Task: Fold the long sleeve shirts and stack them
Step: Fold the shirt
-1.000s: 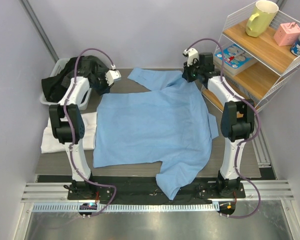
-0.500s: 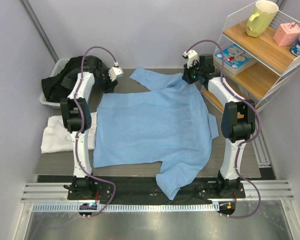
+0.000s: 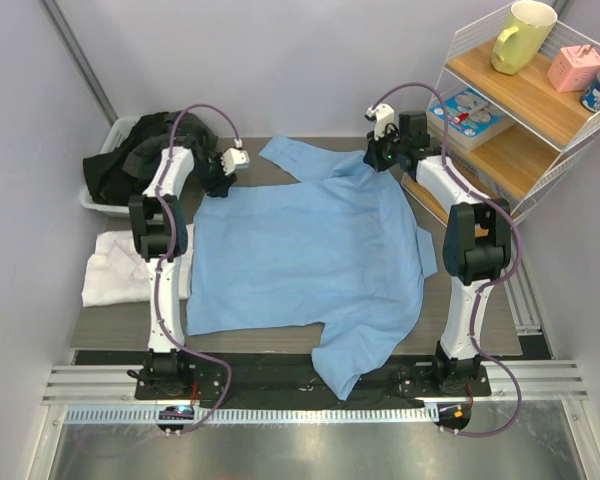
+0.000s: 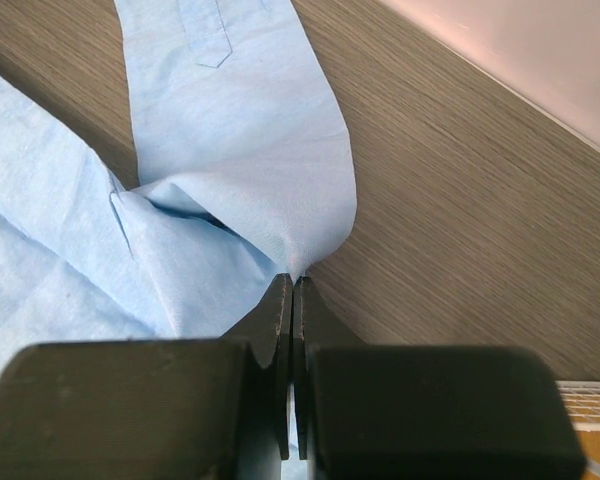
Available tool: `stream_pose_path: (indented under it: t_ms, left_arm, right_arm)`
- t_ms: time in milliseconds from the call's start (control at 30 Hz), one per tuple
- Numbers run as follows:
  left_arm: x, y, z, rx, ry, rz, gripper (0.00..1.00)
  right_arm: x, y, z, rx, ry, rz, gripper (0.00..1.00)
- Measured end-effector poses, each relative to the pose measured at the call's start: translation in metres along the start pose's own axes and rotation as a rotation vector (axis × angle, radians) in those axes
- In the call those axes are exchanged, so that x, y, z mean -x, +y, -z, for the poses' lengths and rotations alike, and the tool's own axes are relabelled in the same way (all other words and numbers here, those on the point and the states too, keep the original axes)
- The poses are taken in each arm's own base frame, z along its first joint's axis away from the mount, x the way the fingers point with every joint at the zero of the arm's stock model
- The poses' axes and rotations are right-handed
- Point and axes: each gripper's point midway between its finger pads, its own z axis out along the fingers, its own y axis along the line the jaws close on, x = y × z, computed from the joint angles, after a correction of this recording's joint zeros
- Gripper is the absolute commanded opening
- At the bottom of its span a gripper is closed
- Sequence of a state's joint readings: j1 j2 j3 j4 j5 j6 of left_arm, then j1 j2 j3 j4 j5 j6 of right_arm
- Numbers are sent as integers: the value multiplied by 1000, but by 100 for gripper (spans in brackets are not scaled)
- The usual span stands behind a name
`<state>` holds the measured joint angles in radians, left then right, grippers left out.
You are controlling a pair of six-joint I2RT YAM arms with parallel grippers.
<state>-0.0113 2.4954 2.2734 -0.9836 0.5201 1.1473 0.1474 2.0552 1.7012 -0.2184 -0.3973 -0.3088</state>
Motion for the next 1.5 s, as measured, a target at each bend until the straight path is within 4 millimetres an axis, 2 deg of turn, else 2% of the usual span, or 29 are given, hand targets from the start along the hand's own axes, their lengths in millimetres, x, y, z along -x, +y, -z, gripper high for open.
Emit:
stream_pose_path:
  t_ms: [33,167,233,367,567,700,1000,1100,1267,1367,1500]
  left_arm:
    - [-2,0,-3,-6,3,-6,49]
    - [-8,-3,-9,-28,15,-5,26]
    - [-9,-2,-10,-31,16,-16,20]
    - [-9,-4,-10,-41,19,-20,0]
    - [-10,-9,-9,-57,25,-28,0]
    - [-6,-19,3,-63,27,-18,0]
    - [23,-37,62,4,18,-62,0]
    - [26,-44,73,-3,22,-77,0]
    - [17,-78,80,-72,44,-62,0]
    - [8,-107,84,-132,63,-46,0]
    - [-2,-140,87,-191,83,-20,0]
  right_arm:
    - [0,1,0,4,0,0,1]
    - [-1,3,0,14,-1,2,1]
    - [-1,3,0,17,-2,5,1]
    - [-1,3,0,17,-2,13,1]
    - [0,2,0,16,-2,23,1]
    - [0,2,2,16,-1,26,1]
    - [5,11,29,16,2,37,1]
    - [6,15,40,17,2,45,1]
    - [-1,27,59,36,13,51,1]
    - [-12,38,72,58,35,55,1]
    - [-37,54,87,95,79,56,1]
